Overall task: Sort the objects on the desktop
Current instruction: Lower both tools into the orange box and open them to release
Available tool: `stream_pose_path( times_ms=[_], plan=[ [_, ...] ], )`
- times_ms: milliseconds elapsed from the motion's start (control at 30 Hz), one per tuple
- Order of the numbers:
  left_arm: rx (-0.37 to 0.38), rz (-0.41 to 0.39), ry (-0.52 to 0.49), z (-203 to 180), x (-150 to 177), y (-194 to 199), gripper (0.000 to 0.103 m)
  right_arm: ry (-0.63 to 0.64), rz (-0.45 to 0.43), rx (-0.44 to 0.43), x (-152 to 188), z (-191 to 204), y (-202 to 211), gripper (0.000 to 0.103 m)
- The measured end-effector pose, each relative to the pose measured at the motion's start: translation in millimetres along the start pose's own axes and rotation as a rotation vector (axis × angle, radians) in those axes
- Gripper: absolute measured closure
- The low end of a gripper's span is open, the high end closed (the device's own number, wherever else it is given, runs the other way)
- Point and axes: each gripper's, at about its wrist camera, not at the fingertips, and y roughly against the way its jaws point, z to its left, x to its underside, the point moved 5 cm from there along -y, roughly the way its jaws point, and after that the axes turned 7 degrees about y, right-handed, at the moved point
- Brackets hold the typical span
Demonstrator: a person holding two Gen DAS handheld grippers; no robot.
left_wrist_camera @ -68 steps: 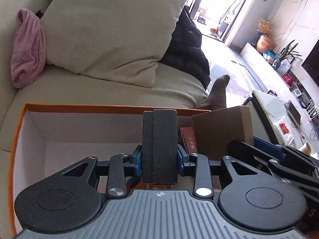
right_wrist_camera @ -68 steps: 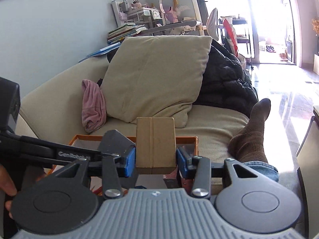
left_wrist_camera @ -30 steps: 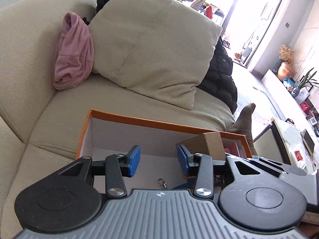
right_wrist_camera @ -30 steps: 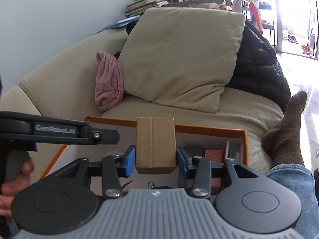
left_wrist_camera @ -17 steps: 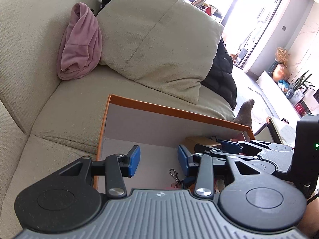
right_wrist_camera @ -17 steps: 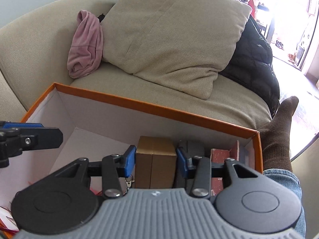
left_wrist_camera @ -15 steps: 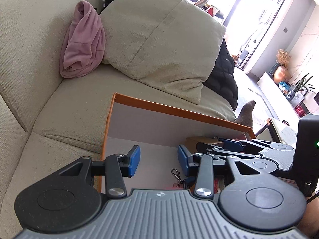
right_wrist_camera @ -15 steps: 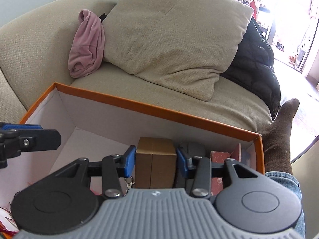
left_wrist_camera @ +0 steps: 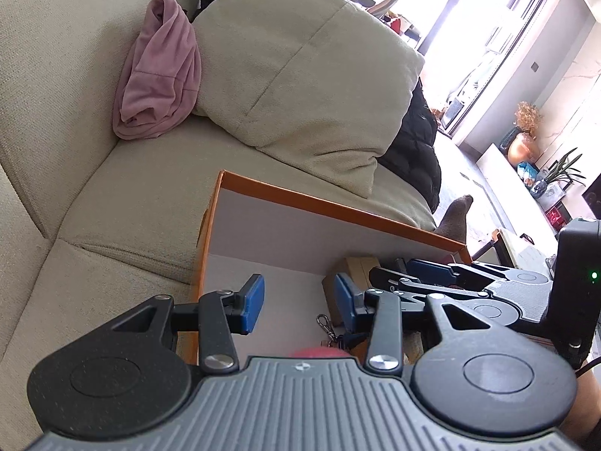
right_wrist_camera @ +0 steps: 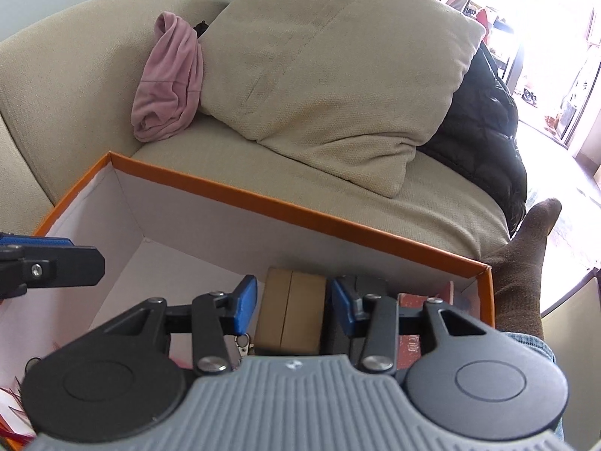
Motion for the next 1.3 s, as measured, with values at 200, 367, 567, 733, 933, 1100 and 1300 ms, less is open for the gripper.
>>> stream_pose_path(
  times_ms=[200,367,567,733,933,1100,1300],
  plan=[
    [-0.006,-0.007,0.007,2,-1,0,0.056,0.055,-0.025,-0.032,-3,8,1,0.057],
    [-0.048,-0.049,0.009,11,-6,3,0.056,0.204,-0.03,-0.021,-9,30,-10,0.058],
    [-0.035,-0.056,0.043,19,-10,5,0.056,0.357,0.027,-0.021,-10,50,-30,0.08],
    [-0.015,-0.056,0.047,20,-11,8,0.056,0.44,0.118,0.008,-4,55,-46,0.089],
    [-0.014,-0.056,0.044,20,-10,9,0.056,0.358,0.197,0.047,5,43,-59,0.101],
    [-0.02,-0.067,0.011,15,-8,11,0.056,0.39,0.13,0.023,3,52,-41,0.097],
    [-0.002,-0.106,-0.05,-3,-8,27,0.056,0.352,-0.019,0.005,-2,53,8,0.084]
  ],
)
